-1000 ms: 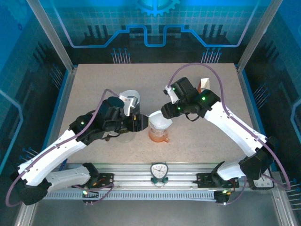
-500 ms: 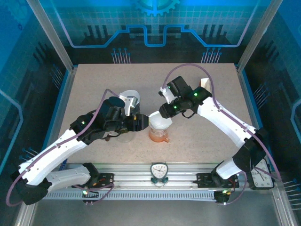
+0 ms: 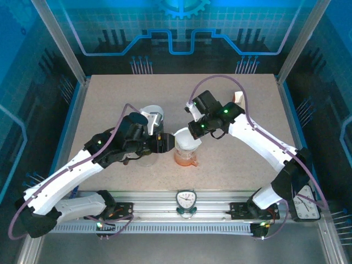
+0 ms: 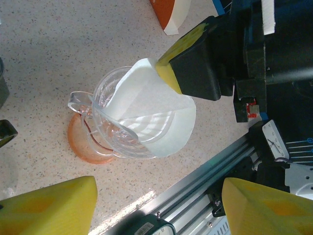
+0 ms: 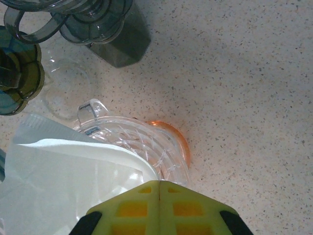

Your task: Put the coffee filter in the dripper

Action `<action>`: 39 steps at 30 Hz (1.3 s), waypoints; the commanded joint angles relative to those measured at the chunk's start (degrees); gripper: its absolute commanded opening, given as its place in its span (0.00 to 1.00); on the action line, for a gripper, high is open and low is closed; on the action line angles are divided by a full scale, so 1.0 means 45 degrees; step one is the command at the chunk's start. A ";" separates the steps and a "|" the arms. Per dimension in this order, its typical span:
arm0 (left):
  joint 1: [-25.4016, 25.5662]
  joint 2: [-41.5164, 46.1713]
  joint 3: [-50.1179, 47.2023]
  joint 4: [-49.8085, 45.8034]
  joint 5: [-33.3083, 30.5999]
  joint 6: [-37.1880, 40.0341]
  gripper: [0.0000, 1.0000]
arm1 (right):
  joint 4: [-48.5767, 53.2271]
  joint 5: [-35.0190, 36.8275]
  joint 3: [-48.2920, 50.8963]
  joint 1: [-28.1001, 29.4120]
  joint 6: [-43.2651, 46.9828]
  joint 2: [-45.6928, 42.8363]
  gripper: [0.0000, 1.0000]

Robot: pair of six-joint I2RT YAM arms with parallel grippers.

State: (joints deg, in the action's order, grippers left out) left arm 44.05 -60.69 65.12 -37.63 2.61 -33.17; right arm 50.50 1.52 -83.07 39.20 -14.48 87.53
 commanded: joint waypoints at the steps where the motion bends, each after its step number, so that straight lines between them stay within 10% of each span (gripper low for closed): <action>1: 0.0054 -0.0330 0.0050 0.0120 -0.0112 -0.0265 0.69 | 0.0060 0.1655 0.0212 0.0725 -0.0910 -0.0316 0.00; 11: 0.0054 -0.1259 -0.0213 0.0305 -0.0159 -0.0597 0.60 | 0.0106 0.4064 0.0543 0.1543 -0.1339 0.0252 0.00; 39: 0.0328 -0.3504 0.0097 0.0073 -0.0657 -0.0422 0.33 | -0.0656 0.3652 0.0969 0.1486 -0.1810 -0.0654 0.11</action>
State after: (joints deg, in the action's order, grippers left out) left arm 45.08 -75.59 64.84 -37.06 -0.19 -35.86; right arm 48.53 17.98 -79.24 45.47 -21.47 87.13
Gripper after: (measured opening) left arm 0.333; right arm 0.108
